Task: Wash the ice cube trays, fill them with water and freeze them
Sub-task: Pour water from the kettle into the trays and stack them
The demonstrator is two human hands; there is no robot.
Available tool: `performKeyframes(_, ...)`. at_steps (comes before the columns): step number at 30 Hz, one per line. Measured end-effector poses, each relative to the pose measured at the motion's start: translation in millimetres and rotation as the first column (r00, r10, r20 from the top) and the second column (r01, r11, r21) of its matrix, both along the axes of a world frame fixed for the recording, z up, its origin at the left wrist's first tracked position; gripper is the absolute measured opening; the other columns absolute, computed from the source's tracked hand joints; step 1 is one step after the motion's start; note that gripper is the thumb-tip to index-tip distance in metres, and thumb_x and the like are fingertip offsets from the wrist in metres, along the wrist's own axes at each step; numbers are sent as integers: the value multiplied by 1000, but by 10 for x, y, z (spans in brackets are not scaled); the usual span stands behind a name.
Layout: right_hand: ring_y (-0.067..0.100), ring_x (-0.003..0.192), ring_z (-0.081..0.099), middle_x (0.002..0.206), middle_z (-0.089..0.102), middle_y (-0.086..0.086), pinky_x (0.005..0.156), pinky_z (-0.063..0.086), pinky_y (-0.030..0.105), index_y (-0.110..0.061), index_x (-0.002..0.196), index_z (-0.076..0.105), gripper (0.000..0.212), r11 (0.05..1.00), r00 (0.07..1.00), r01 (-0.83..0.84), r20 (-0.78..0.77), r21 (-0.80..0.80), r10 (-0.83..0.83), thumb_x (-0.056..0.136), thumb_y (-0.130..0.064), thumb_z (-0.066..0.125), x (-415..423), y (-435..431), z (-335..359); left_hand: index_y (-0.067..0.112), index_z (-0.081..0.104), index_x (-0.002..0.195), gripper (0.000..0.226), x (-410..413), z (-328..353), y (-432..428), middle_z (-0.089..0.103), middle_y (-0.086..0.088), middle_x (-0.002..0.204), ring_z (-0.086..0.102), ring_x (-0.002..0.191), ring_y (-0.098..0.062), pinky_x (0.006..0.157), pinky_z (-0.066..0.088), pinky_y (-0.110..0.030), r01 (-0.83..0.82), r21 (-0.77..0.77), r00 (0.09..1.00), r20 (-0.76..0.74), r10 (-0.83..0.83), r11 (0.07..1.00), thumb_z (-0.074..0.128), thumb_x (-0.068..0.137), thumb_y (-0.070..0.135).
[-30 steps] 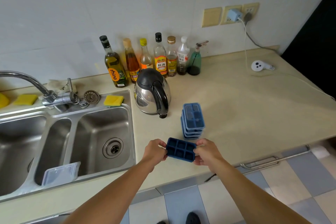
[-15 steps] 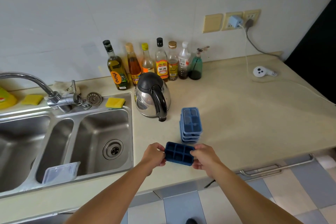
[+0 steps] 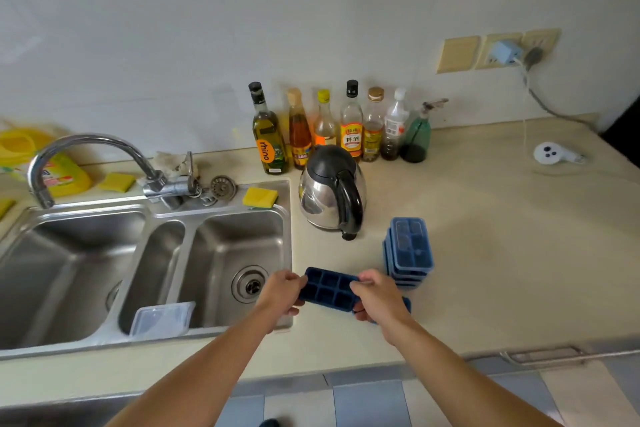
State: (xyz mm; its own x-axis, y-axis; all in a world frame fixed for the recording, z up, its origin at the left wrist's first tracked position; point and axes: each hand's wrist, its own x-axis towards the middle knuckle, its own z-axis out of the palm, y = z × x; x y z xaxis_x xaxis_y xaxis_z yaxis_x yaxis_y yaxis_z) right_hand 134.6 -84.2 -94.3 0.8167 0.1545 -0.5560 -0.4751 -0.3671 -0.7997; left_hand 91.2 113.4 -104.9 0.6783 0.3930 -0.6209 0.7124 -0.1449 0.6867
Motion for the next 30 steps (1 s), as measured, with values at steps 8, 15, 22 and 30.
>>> performKeyframes(8, 22, 80, 68, 98, 72, 7, 65, 56, 33, -21, 98, 65, 10, 985, 986, -158, 48, -75, 162, 96, -16, 57, 17, 1435, -190, 12, 68, 118, 22, -154, -153, 1392, 69, -16, 88, 65, 69, -22, 62, 56, -31, 93, -12, 995, -25, -93, 996, 54, 103, 19)
performKeyframes(15, 29, 98, 68, 111, 68, 12, 91, 58, 51, -5, 120, 62, 28, 974, 989, -149, -33, -172, 145, 97, -21, 58, 176, 2427, -756, 14, 68, 106, 16, 82, -598, 2301, 74, -16, 105, 73, 89, -26, 87, 61, -41, 133, -18, 984, -121, -134, 991, 55, 103, 23)
performKeyframes(22, 21, 112, 63, 124, 63, 4, 102, 54, 45, -16, 133, 56, 35, 987, 981, -72, -187, -144, 44, 98, -14, 62, 359, 2717, -1343, 5, 64, 118, 24, 359, -1222, 2530, 70, -17, 107, 70, 95, -29, 84, 61, -39, 223, -17, 944, -244, -220, 975, 54, 98, 14)
performKeyframes(30, 14, 89, 62, 101, 65, 2, 96, 55, 46, -30, 88, 59, 22, 979, 975, -110, -210, -170, 73, 97, -9, 58, 423, 2865, -1798, 4, 63, 115, 26, 518, -1699, 2616, 67, -13, 94, 63, 81, -25, 66, 54, -34, 275, -22, 909, -319, -268, 961, 50, 95, 12)
